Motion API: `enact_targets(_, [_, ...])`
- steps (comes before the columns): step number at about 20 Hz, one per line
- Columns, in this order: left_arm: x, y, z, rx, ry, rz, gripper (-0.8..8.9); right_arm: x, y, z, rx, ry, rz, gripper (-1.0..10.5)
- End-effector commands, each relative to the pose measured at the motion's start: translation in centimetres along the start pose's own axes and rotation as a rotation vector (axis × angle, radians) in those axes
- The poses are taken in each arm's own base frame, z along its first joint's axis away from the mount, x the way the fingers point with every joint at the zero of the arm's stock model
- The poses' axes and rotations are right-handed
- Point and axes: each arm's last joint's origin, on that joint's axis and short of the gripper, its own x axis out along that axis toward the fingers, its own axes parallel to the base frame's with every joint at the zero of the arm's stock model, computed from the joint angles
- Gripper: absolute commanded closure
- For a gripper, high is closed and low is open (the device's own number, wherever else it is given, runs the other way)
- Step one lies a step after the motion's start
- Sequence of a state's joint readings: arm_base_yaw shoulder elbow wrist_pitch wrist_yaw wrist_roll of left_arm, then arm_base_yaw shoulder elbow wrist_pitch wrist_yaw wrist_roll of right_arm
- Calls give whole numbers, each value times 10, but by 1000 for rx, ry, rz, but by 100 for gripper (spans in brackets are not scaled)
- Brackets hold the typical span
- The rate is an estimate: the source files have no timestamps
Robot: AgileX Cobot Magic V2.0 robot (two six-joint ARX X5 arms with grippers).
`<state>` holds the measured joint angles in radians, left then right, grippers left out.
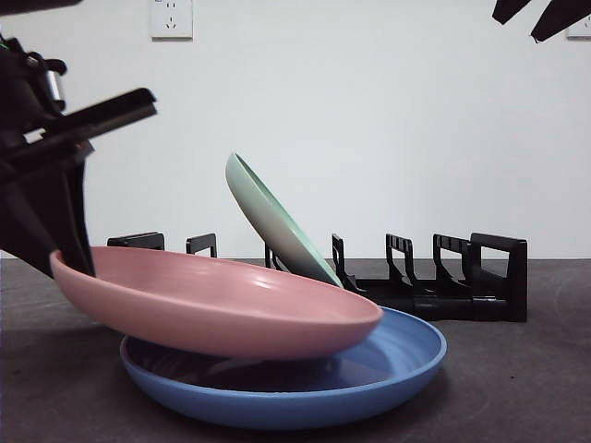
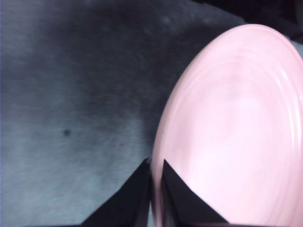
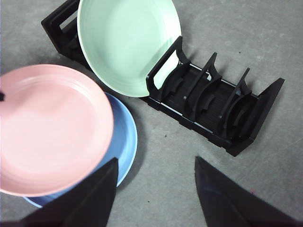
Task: Place the plate
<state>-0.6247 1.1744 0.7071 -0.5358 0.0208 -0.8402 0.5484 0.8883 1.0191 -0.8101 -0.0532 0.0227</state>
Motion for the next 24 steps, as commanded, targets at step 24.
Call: enact_targets(24, [35,-15,-15,139,88,66,616,-3,1,3,-7,-5,3,692])
